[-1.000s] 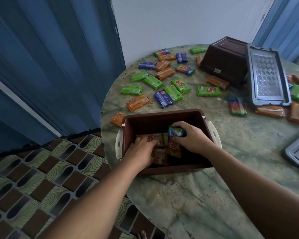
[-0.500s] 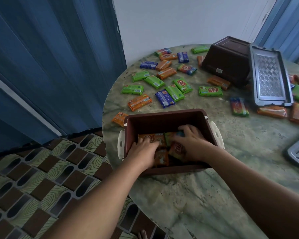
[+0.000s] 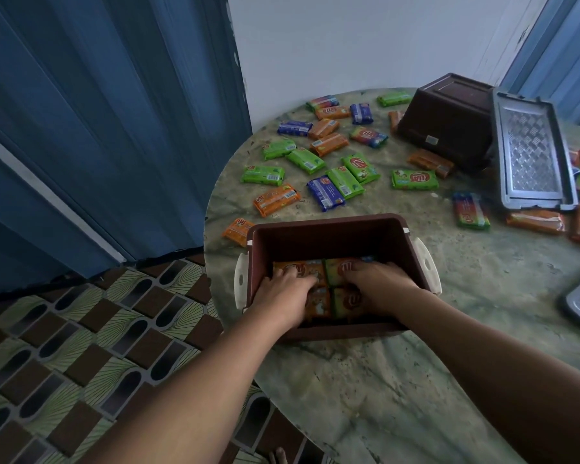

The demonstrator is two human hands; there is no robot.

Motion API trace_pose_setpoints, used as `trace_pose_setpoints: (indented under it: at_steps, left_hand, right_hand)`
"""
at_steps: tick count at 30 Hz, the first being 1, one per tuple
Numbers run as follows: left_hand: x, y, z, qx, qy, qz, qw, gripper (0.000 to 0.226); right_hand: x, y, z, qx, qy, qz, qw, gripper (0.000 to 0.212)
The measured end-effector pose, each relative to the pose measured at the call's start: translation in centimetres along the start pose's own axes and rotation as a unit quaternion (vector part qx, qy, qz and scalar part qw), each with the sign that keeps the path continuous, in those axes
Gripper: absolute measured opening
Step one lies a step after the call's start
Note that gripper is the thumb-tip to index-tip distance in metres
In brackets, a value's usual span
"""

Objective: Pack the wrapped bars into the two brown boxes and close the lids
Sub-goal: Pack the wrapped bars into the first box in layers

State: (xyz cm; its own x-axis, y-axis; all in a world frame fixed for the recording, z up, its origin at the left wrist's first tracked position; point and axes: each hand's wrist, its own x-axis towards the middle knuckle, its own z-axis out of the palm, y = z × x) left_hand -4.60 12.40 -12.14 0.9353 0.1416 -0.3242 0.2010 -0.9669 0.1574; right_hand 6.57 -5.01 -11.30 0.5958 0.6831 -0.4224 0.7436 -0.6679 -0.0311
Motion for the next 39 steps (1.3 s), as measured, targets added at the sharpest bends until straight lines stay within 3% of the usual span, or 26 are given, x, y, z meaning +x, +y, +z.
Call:
trace_pose_setpoints:
  at_steps: [6, 11, 14, 17, 19, 21, 23, 27, 32, 39]
  left_hand:
    - [0.1, 0.0, 0.1, 0.012, 0.004, 0.005, 1.0, 0.069]
    - [0.1, 0.0, 0.2, 0.021, 0.008, 0.008, 1.0, 0.068]
    - [-0.1, 0.1, -0.2, -0.047, 0.028, -0.001, 0.998, 0.058]
    - [-0.3, 0.0, -1.7, -0.129, 0.145, -0.014, 0.981, 0.048]
    - [-0.4, -0.5, -3.1, -0.073, 0.25, -0.006, 0.965, 0.042]
    - [-0.1, -1.4, -4.2, 0.002, 0.324, -0.016, 0.946, 0.044]
    - [0.7, -2.4, -4.9, 0.046, 0.337, -0.044, 0.94, 0.051]
    - [2.9, -3.8, -4.5, 0.034, 0.261, -0.075, 0.962, 0.057]
    - [3.8, -4.2, -3.9, 0.039, 0.253, -0.095, 0.962, 0.047]
    - [5.1, -5.4, -4.5, 0.035, 0.215, -0.14, 0.966, 0.046]
  right_hand:
    - [-0.2, -0.4, -0.5, 0.006, 0.04, -0.03, 0.999, 0.049]
    - [-0.1, -0.5, -0.2, 0.016, 0.054, -0.021, 0.998, 0.058]
    - [-0.4, -0.4, -0.4, 0.034, 0.075, -0.011, 0.997, 0.057]
    - [-0.8, -0.3, -1.2, 0.06, 0.218, -0.019, 0.974, 0.039]
    - [-0.8, -0.3, -1.9, 0.064, 0.329, -0.027, 0.942, 0.028]
    - [-0.6, -0.1, -3.1, 0.071, 0.365, -0.012, 0.928, 0.033]
    - [-0.3, 0.3, -4.2, 0.081, 0.362, 0.015, 0.929, 0.043]
    - [1.0, 2.4, -5.3, 0.066, 0.279, 0.041, 0.957, 0.055]
    - [2.5, 3.7, -5.5, 0.065, 0.226, 0.024, 0.972, 0.032]
    - [5.2, 4.1, -6.3, 0.068, 0.215, -0.004, 0.974, 0.032]
